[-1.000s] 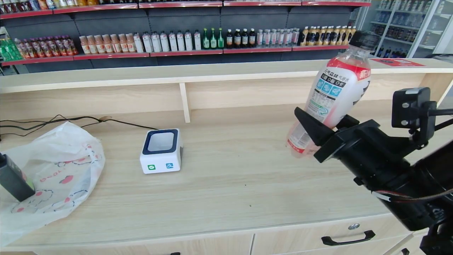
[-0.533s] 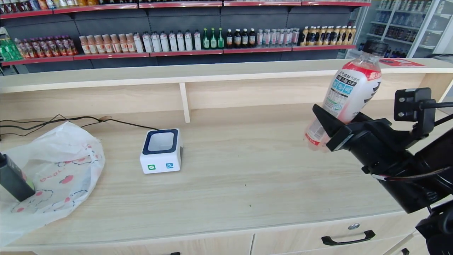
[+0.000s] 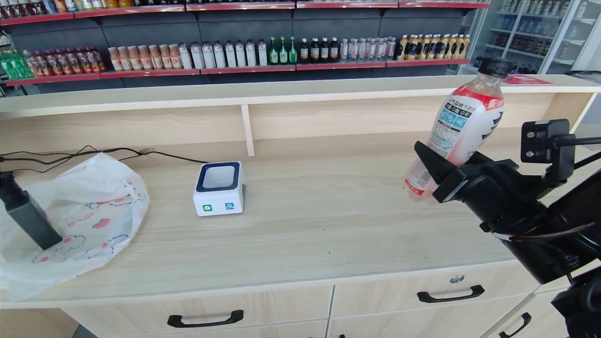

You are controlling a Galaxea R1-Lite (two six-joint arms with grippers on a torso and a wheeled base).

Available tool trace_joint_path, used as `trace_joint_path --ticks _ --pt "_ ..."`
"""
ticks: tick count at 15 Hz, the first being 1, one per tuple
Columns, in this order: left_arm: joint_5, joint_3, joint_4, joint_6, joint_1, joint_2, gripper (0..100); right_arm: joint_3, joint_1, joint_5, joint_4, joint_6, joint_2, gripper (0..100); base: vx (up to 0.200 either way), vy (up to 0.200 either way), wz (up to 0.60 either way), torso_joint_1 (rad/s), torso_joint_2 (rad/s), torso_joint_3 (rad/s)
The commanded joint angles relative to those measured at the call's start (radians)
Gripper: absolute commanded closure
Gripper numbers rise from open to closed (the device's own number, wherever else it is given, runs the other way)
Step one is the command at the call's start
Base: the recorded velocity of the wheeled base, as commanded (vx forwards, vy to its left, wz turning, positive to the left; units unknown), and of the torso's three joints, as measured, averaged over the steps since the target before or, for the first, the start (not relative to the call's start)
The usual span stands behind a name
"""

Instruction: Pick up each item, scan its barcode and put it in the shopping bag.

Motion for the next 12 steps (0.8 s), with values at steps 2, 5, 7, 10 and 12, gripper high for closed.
trace_joint_path --ticks 2,5,7,10,12 --pt "0.000 0.000 -0.001 -0.001 0.000 0.000 0 0.004 0.002 0.000 -0.003 -0.001 -0.011 100 0.000 0.200 0.00 0.005 0.00 0.005" --pt "0.000 0.000 -0.001 -0.001 0.000 0.000 0 0.009 0.003 0.000 -0.003 -0.001 -0.017 100 0.000 0.200 0.00 0.002 0.00 0.001" --pt "0.000 0.000 -0.001 -0.007 0.000 0.000 0 0.009 0.006 0.000 -0.003 -0.001 -0.018 100 0.000 0.200 0.00 0.005 0.00 0.007" --pt "0.000 0.000 -0.001 -0.008 0.000 0.000 0 -0.002 0.035 0.002 -0.003 -0.001 -0.017 100 0.000 0.200 0.00 0.001 0.00 -0.002" --pt "0.000 0.000 -0.001 -0.008 0.000 0.000 0 -0.004 0.043 0.002 -0.003 -0.001 -0.012 100 0.000 0.200 0.00 0.005 0.01 0.000"
